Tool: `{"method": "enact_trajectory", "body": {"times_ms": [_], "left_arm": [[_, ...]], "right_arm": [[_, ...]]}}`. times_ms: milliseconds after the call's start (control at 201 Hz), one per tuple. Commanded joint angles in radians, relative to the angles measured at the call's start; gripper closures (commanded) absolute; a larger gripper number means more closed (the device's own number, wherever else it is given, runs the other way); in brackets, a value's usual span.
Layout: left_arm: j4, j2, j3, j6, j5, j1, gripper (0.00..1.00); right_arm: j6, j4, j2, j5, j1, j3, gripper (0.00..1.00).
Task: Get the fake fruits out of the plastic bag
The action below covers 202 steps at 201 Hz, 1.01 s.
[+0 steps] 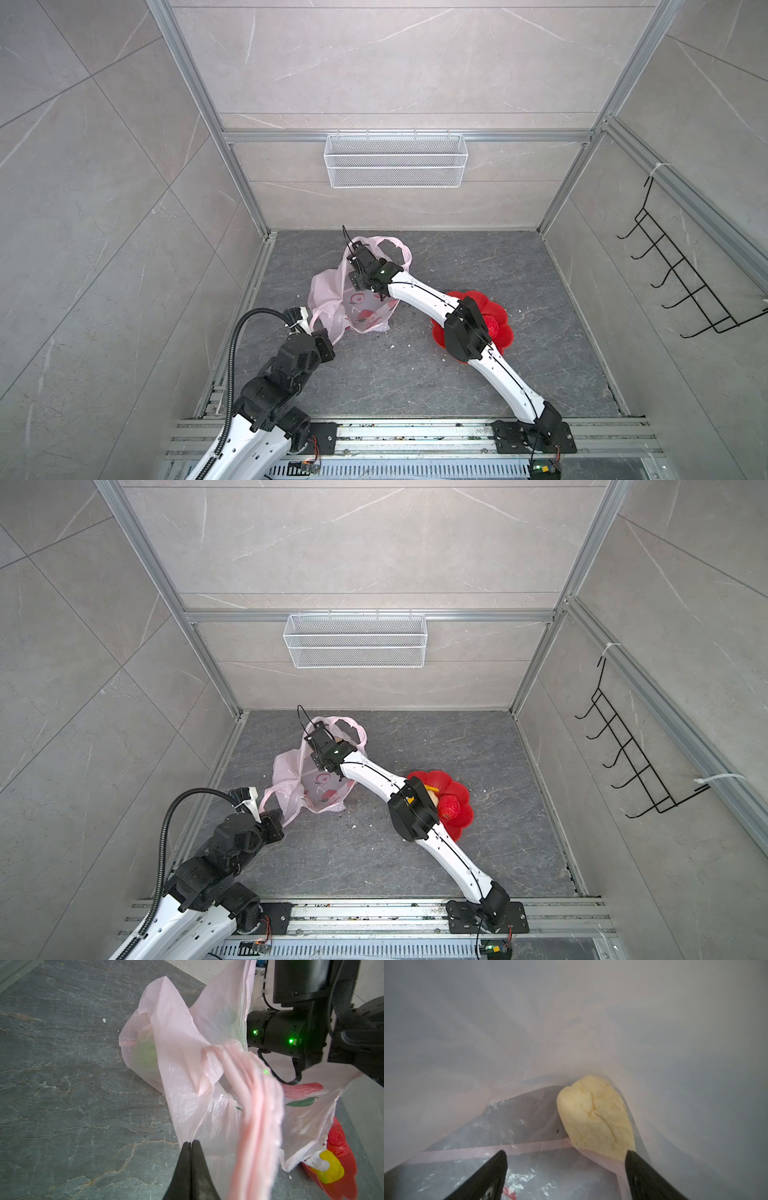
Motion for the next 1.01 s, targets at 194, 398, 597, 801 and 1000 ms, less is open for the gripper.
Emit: {"method": "enact_trajectory", "body": {"times_ms": [194,398,597,801,1000], "left_arm": [[-0.114,-0.116,0.008,0.009,0.06,0.001,1.0],[-0.151,-0.136,0.017,0.001,0.077,0.001,1.0],[-0.172,-0.164,0.016,-0.023,0.114,0.001,1.0],[-0.155,-0.137,0.021,-0.014,0.113,0.001,1.0],[-0.048,-0.041,0.023,0.022,0.118,0.001,1.0]], "right_arm": [[-0.018,-0.059,0.094,0.024,-0.023,0.166,0.09],[-0.016,-0.075,0.111,-0.004,-0.041,0.182,0.09],[-0.031,-0.067,0.12,-0.061,-0.046,0.185,0.1],[-0.062,-0.016,0.131,-0.097,-0.046,0.195,0.1],[-0.07,-0.038,0.166,-0.087,-0.051,0.263,0.1]]}}
